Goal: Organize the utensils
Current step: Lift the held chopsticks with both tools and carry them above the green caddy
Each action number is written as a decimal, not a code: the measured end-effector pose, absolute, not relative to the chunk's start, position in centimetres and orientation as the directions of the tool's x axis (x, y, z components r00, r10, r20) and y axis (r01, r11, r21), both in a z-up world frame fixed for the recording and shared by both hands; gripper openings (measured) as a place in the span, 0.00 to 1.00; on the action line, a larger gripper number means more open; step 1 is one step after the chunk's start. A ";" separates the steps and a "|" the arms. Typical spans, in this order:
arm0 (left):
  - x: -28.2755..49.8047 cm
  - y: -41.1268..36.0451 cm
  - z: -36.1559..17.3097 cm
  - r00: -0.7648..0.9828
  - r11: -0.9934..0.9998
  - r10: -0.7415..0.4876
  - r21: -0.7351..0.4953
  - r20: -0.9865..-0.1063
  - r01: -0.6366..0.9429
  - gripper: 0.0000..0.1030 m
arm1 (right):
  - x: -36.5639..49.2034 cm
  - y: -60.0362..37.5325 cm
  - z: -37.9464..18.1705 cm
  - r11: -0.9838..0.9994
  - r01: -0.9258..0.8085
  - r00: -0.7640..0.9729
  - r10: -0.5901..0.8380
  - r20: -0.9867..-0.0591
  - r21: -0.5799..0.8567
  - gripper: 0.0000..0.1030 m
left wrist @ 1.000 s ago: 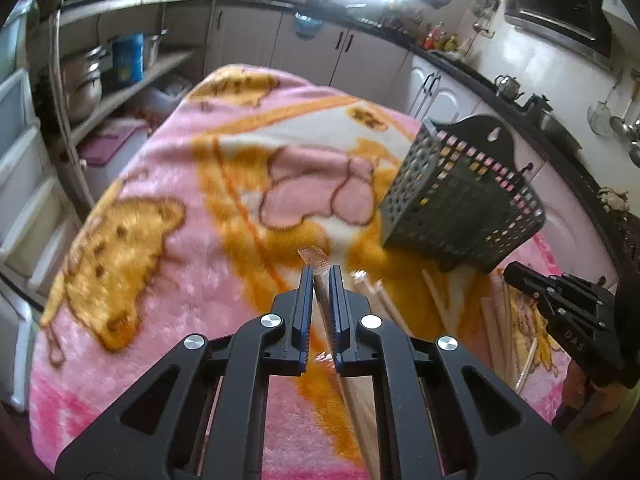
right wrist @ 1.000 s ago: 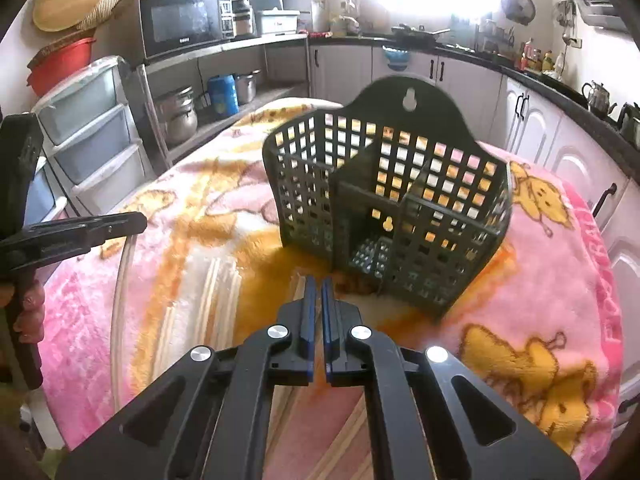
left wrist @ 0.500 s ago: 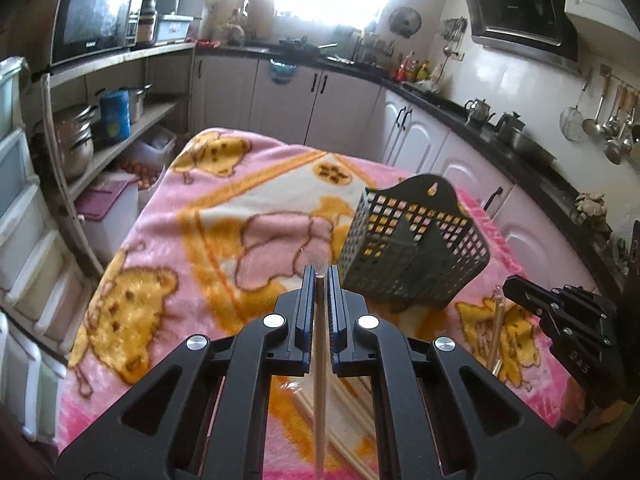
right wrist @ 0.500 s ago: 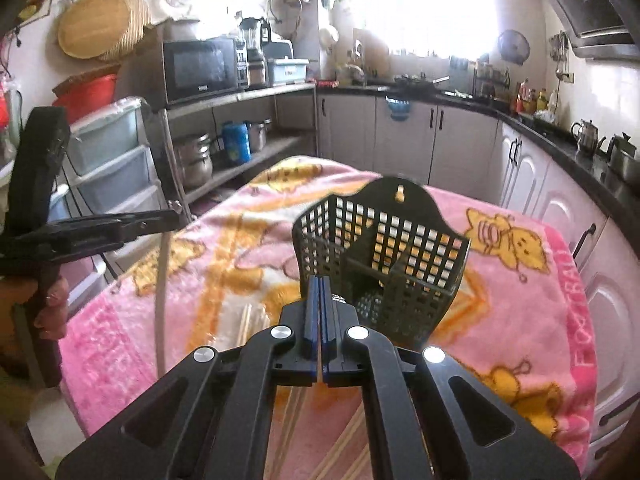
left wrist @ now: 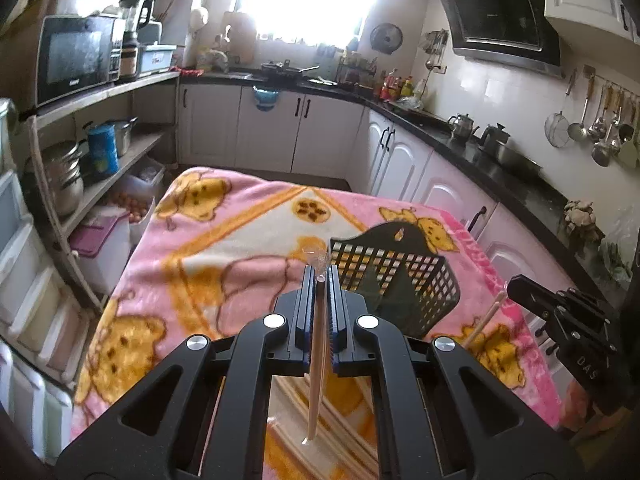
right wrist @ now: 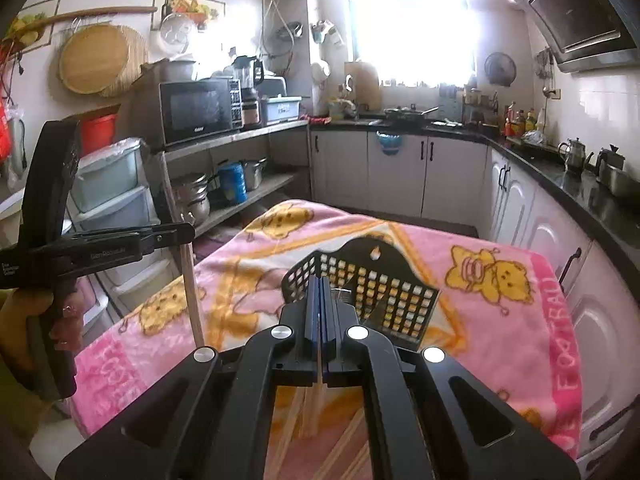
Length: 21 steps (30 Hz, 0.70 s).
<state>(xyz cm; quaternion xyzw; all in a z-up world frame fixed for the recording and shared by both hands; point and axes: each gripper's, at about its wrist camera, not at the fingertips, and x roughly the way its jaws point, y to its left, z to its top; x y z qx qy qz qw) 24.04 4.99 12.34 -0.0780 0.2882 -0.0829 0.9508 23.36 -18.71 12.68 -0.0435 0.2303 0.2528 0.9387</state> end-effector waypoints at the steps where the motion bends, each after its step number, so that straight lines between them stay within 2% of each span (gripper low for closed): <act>1: 24.3 4.8 12.7 0.823 0.975 -0.202 -0.193 -0.530 0.115 0.01 | 23.7 -19.0 13.0 0.871 -0.489 0.771 0.452 -0.449 0.038 0.01; 21: 31.8 0.6 21.2 0.890 0.977 -0.202 -0.145 -0.408 0.155 0.01 | 28.8 -23.5 22.9 0.915 -0.402 0.872 0.392 -0.292 0.030 0.01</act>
